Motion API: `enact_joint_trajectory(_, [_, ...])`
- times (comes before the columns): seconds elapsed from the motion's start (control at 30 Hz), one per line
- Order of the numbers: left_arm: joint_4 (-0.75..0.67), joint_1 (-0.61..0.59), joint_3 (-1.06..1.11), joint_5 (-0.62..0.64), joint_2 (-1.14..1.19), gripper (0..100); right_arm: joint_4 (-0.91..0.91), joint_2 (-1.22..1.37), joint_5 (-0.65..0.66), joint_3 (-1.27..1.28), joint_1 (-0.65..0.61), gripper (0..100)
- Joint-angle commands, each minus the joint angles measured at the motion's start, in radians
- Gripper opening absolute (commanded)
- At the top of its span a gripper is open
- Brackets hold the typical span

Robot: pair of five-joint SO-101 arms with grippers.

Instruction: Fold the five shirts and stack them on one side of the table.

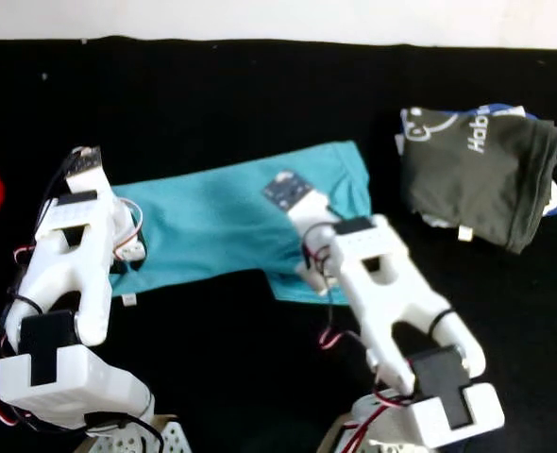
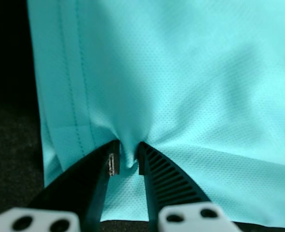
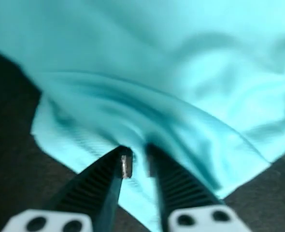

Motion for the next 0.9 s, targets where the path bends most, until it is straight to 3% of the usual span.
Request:
enact_joint_trajectory(0.0, [-0.026, -0.021, -0.002, 0.006, -0.002, 7, -0.013, 0.001, 0.012, -0.067, 0.047, 0.7])
enact_joint_trajectory(0.13, [-0.026, -0.021, -0.002, 0.006, -0.002, 7, -0.010, -0.058, 0.011, -0.065, 0.067, 0.6])
enact_joint_trajectory(0.4, [-0.026, -0.021, -0.002, 0.006, -0.002, 7, 0.166, -0.303, 0.012, -0.065, 0.039, 0.6])
enact_joint_trajectory(0.87, [-0.026, -0.021, -0.002, 0.006, -0.001, 7, 0.263, -0.321, 0.015, -0.064, 0.033, 0.6])
